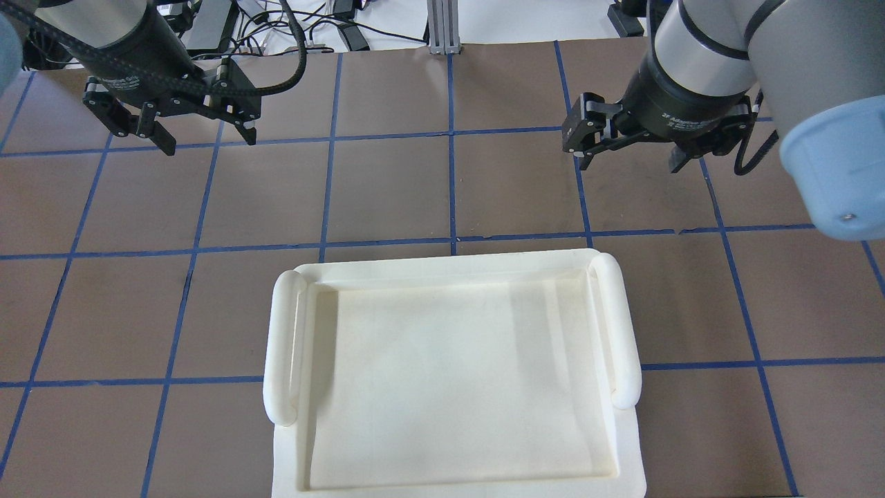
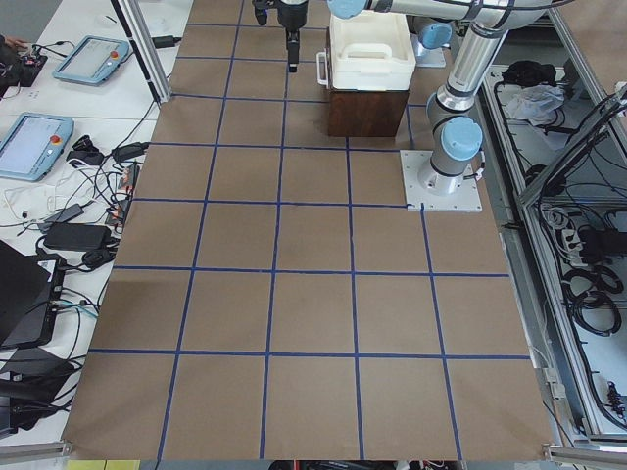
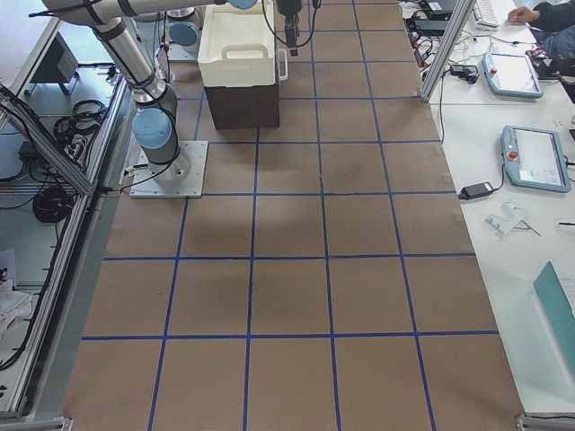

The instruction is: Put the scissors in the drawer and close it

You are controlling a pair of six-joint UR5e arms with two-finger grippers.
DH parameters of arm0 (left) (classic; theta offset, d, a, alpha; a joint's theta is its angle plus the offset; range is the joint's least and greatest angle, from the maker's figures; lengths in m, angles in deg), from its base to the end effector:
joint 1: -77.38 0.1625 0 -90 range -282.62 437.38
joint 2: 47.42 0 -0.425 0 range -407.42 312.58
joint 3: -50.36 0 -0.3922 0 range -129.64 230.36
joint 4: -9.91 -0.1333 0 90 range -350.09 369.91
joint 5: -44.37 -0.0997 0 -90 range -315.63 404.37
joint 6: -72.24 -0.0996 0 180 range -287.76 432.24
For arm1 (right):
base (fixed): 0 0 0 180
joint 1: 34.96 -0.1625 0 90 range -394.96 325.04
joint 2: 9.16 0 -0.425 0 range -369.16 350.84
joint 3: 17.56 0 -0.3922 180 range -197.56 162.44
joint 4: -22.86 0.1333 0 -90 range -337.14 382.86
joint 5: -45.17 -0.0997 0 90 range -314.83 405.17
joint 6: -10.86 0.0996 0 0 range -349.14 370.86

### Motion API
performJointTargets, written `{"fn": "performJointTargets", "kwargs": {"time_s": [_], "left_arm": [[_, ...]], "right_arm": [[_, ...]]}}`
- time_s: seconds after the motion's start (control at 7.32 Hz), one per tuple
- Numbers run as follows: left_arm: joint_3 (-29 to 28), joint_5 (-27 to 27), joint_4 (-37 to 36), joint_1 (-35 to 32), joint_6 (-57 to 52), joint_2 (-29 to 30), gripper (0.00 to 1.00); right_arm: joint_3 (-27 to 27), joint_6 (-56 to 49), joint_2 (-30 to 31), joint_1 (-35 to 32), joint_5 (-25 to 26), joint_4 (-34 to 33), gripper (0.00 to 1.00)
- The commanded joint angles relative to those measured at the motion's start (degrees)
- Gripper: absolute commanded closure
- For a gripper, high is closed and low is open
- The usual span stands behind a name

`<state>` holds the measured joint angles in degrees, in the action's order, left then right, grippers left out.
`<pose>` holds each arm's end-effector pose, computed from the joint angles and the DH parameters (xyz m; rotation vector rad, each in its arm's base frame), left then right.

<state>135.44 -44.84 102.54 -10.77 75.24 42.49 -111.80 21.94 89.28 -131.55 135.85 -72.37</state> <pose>-0.1187 -0.4979 0.5264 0.1318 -3.1239 0.0647 0.1821 -0.4253 0.5297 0.1236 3.1150 -0.2569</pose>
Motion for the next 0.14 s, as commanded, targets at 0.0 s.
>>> {"fn": "performJointTargets", "kwargs": {"time_s": [0.0], "left_arm": [[0.0, 0.0, 0.0, 0.0, 0.0, 0.0, 0.0]], "right_arm": [[0.0, 0.0, 0.0, 0.0, 0.0, 0.0, 0.0]]}}
